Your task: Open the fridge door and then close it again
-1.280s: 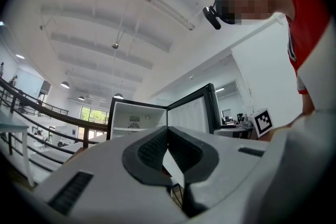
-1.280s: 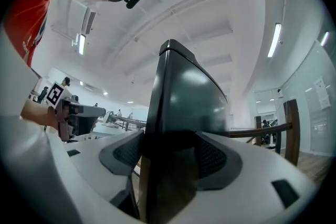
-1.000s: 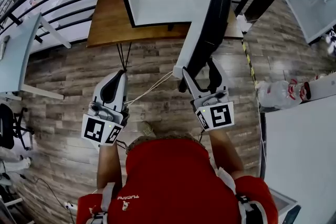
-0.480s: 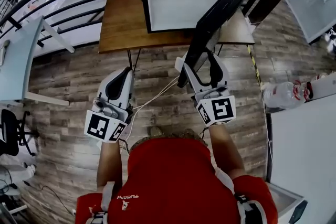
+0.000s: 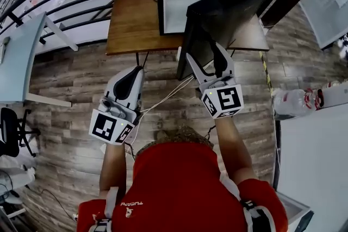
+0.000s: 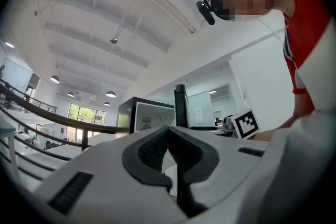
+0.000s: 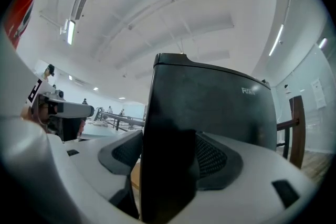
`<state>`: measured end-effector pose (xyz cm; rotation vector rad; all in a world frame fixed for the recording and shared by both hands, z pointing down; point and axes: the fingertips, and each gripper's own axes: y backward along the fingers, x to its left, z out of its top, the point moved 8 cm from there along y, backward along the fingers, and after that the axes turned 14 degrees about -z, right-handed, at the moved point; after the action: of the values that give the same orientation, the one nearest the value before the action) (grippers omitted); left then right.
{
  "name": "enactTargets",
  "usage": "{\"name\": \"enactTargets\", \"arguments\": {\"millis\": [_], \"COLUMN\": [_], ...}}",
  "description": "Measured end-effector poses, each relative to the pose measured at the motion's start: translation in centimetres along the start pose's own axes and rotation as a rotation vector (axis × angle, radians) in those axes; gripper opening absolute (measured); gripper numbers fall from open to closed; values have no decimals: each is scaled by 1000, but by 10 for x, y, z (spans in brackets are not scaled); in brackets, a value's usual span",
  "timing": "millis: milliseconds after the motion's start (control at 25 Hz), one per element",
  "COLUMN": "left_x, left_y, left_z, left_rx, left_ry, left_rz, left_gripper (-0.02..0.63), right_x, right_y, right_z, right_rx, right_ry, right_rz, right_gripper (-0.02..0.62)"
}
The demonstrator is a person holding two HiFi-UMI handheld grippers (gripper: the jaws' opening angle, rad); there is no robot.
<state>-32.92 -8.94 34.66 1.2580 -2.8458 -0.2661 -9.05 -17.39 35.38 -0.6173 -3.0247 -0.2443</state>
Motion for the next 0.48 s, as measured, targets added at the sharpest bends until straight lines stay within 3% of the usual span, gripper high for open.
{"name": "enactTargets", "arguments": {"millis": [480], "left_x": [31], "left_y": [-19], "left_z": [-5], "left_rx": [-2], "left_ry": [10], "left_rz": [62], "left_gripper": [9], "right_x": [-15], "right_y": [-68], "right_z": [-8], "right_rx": [16], "right_ry": [3], "right_rz": [34], "right_gripper": [307]}}
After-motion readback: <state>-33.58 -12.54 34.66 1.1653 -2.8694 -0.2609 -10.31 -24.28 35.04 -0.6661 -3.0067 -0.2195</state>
